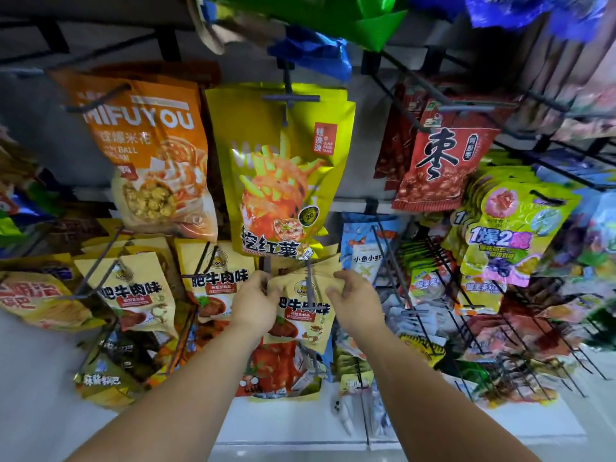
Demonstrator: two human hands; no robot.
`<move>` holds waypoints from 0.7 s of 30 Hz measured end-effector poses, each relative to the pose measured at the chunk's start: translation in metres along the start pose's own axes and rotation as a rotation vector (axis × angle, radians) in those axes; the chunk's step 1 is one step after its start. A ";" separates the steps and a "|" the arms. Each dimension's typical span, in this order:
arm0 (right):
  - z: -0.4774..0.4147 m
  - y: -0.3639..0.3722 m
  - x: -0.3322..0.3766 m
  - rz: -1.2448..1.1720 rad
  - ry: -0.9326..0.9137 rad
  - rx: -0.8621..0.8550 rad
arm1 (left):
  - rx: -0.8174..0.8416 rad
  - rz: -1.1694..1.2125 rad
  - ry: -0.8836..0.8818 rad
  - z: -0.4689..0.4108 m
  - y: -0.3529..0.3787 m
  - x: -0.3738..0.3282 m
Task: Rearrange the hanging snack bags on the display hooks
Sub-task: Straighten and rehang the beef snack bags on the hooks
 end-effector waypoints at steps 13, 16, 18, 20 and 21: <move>-0.019 0.013 -0.018 -0.374 0.208 -0.094 | -0.100 -0.059 -0.073 -0.024 -0.003 0.012; -0.016 0.022 -0.011 -0.547 0.216 -0.052 | -0.116 -0.006 -0.030 -0.031 -0.003 0.013; -0.016 0.032 -0.010 -0.558 0.216 -0.048 | -0.111 0.014 0.001 -0.033 -0.005 0.014; -0.014 0.040 -0.012 -0.562 0.210 -0.050 | -0.071 0.036 0.041 -0.028 -0.007 0.012; -0.011 0.042 -0.015 -0.581 0.214 -0.059 | -0.041 0.041 0.066 -0.025 -0.009 0.013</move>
Point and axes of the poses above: each hand's wrist, its own z-axis away from the middle knuckle, its own y-axis out of the palm, x = y × z, the point moved 9 cm from there along -z, towards the middle knuckle, and after that the axes turned 13 degrees about y, right-handed, at the moved point
